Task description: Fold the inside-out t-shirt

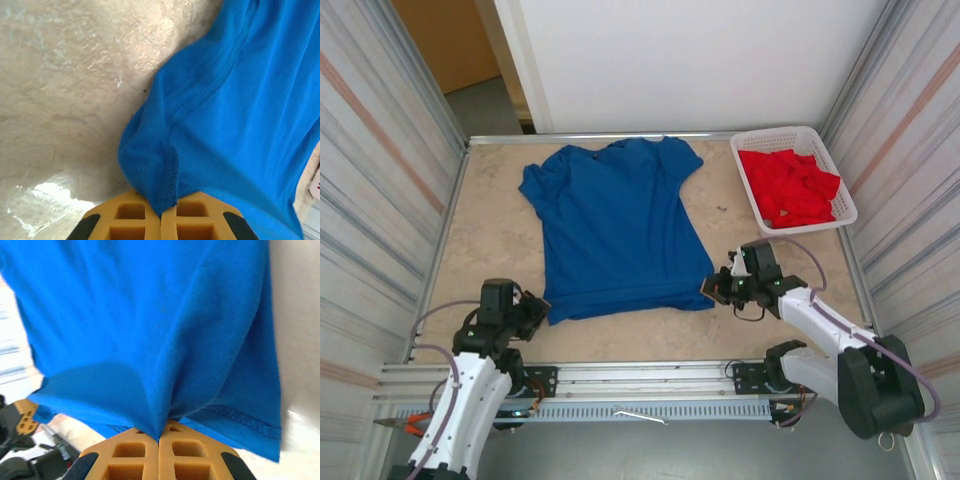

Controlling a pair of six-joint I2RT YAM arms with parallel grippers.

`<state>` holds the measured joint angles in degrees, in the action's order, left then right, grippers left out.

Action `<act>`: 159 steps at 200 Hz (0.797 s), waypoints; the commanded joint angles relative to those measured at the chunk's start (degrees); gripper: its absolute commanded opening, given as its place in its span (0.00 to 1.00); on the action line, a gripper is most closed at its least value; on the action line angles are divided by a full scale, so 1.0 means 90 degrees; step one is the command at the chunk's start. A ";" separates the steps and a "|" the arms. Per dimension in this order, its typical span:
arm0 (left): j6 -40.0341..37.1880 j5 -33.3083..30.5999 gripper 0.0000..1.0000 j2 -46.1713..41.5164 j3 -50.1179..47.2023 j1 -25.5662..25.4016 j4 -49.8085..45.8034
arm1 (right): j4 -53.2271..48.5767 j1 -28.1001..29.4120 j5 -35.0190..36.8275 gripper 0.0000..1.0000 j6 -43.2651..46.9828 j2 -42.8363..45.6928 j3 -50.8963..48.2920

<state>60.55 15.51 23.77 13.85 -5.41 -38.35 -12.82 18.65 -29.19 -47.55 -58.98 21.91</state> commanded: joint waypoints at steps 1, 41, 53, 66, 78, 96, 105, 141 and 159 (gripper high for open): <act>0.0242 -0.0262 0.00 -0.0254 -0.0054 0.0025 -0.0464 | -0.0605 0.0069 0.0957 0.00 -0.0165 0.0739 -0.0268; 0.0176 -0.0033 0.32 -0.0460 -0.0053 -0.0025 -0.0641 | -0.2021 0.0098 0.1404 0.25 -0.0503 0.2329 -0.0582; 0.0137 -0.0094 0.48 -0.0554 0.0079 -0.0024 -0.0640 | -0.2437 0.0095 0.1524 0.56 -0.0560 0.2804 -0.0487; 0.0029 -0.0281 0.59 -0.0540 0.0363 -0.0024 -0.0658 | -0.2807 0.0073 0.1702 0.69 -0.0574 0.3184 -0.0250; -0.0168 -0.0498 0.66 -0.0329 0.0688 -0.0025 -0.0556 | -0.2947 0.0023 0.1787 0.70 -0.0488 0.3293 0.0035; -0.0637 -0.0832 0.70 0.0564 0.1242 -0.0017 -0.0106 | -0.2794 -0.0086 0.1635 0.70 -0.0180 0.2831 0.0481; -0.0935 -0.0935 0.72 0.1272 0.1603 -0.0008 0.0192 | -0.2655 -0.0100 0.1585 0.70 0.0073 0.2416 0.0742; -0.2144 -0.0989 0.75 0.4547 0.3861 0.0039 0.0992 | -0.2209 -0.0100 0.1325 0.65 0.1154 0.0548 0.1874; -0.2652 -0.1006 0.76 0.6025 0.5226 0.0041 0.1049 | -0.1907 -0.0172 0.1261 0.65 0.1531 -0.0318 0.2217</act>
<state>46.59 8.43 65.54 48.88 -5.58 -33.71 -33.43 17.96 -16.53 -41.41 -54.26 38.17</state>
